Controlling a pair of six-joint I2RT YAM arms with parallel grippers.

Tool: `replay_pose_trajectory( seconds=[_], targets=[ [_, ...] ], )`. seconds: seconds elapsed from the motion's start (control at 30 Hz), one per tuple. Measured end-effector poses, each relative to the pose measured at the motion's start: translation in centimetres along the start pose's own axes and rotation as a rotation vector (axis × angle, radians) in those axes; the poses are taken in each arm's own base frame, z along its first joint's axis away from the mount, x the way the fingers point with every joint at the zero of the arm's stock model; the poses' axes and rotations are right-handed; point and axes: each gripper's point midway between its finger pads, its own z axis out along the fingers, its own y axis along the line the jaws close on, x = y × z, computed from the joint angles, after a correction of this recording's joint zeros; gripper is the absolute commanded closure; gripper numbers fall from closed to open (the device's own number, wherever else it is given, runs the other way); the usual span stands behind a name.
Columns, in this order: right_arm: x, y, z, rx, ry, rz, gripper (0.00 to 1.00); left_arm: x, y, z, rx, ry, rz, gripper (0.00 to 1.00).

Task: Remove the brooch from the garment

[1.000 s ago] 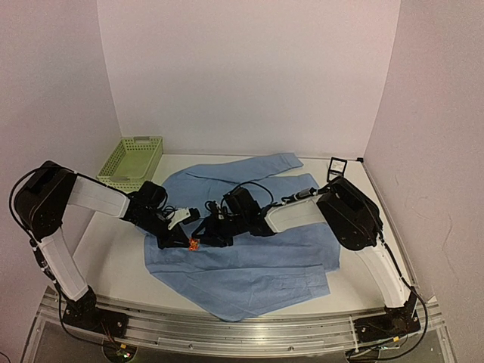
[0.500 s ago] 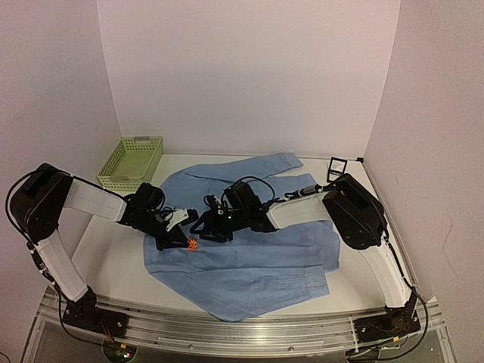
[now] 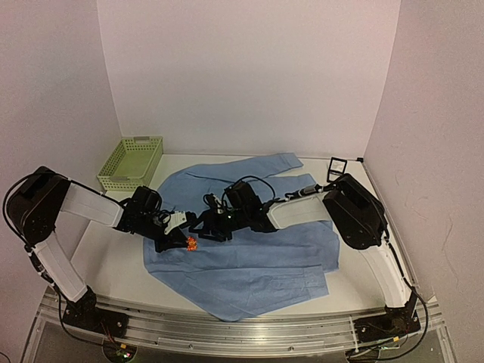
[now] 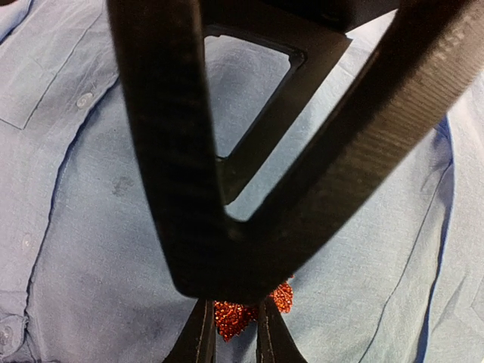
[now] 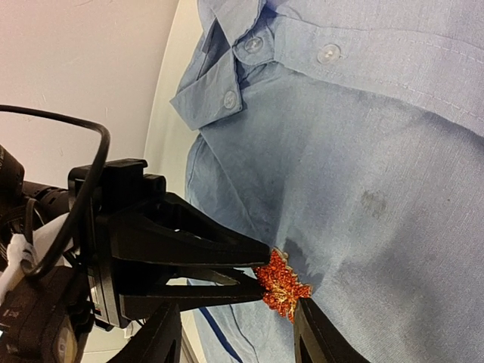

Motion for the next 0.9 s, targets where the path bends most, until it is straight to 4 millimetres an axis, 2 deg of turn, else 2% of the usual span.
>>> replay_pose_trajectory(
  seconds=[0.27, 0.63, 0.9],
  targets=[
    [0.3, 0.2, 0.1, -0.019, 0.018, 0.003, 0.49, -0.2, 0.2, 0.0, -0.029, -0.033, 0.03, 1.0],
    [1.2, -0.8, 0.6, -0.021, 0.053, 0.003, 0.47, -0.2, -0.3, -0.7, -0.07, -0.08, 0.113, 1.0],
    [1.7, -1.7, 1.6, -0.048, 0.07, -0.009, 0.53, -0.5, -0.2, -0.9, -0.088, -0.102, 0.128, 1.0]
  ],
)
